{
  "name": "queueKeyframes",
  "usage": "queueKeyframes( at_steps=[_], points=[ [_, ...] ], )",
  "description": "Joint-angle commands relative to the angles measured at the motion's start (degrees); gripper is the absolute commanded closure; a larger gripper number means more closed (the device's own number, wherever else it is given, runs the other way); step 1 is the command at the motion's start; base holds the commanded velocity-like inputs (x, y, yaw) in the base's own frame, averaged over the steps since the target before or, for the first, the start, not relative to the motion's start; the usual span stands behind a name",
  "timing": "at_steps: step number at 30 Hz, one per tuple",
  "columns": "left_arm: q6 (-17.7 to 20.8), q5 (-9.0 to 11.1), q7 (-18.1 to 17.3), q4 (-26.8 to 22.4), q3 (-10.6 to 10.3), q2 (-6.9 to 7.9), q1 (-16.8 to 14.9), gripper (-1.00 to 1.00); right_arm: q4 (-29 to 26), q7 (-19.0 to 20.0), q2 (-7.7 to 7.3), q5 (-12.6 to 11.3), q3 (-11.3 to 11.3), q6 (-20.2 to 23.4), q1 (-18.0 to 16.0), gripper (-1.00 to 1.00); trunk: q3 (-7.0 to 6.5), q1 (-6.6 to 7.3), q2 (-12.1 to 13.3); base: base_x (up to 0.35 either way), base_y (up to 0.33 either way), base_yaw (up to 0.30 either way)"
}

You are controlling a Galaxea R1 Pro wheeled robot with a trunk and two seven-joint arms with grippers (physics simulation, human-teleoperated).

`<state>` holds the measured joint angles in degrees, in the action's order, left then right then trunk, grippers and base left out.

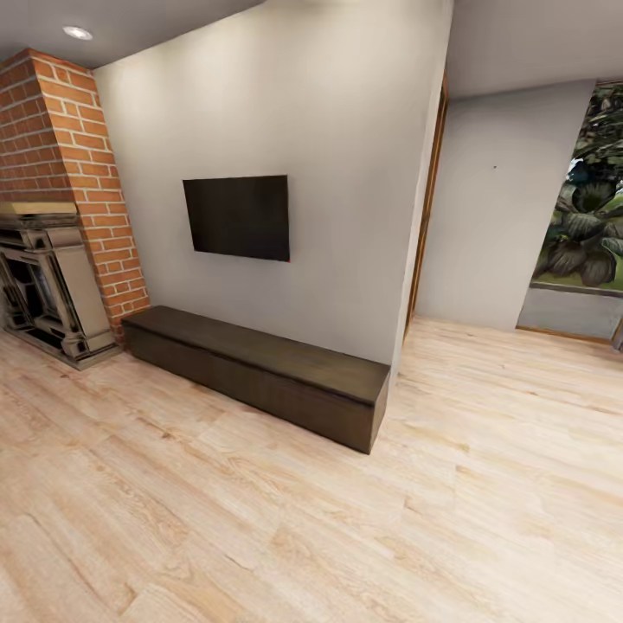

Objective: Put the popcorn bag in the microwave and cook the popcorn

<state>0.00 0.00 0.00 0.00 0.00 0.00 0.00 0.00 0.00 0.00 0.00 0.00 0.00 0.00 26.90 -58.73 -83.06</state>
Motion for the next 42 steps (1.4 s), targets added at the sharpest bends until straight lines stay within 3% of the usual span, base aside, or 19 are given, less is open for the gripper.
queueKeyframes(
  at_steps=[1, 8, 24, 30, 42],
  points=[
    [-0.33, 0.33, -0.25, -0.33, 0.33, -0.33, -0.09, -1.0, -0.33, 0.18, 0.09, 0.33, 0.3, -0.33, -0.34, -1.0, 0.03, 0.0, -0.02, 0.0, 0.0, 0.0],
    [-2.19, 2.32, -0.19, -2.59, 2.43, -0.96, -0.09, -1.0, -1.52, -0.14, 0.09, 0.7, 0.42, -0.68, -1.03, -1.0, 0.03, 0.0, -0.02, 0.0, 0.0, 0.0],
    [-2.43, 7.45, -0.2, -4.31, 2.51, -0.97, -0.09, -1.0, -1.61, 0.12, 0.79, 0.62, 0.44, -0.9, -1.06, -1.0, 0.03, 0.0, -0.02, 0.0, 0.0, -0.128],
    [-2.46, 7.56, -0.18, -4.31, 2.52, -0.97, -0.09, -1.0, -1.58, -0.21, 0.87, 0.62, 0.43, -3.58, -1.06, -1.0, 0.03, 0.0, -0.02, 0.0, 0.0, -0.22],
    [-2.46, 7.56, -0.19, -4.32, 2.47, -0.97, -0.09, -1.0, -1.58, -0.09, 0.87, 0.62, 0.29, -3.79, -1.06, -1.0, 0.03, 0.0, -0.02, 0.0, 0.0, -0.109]
  ],
)
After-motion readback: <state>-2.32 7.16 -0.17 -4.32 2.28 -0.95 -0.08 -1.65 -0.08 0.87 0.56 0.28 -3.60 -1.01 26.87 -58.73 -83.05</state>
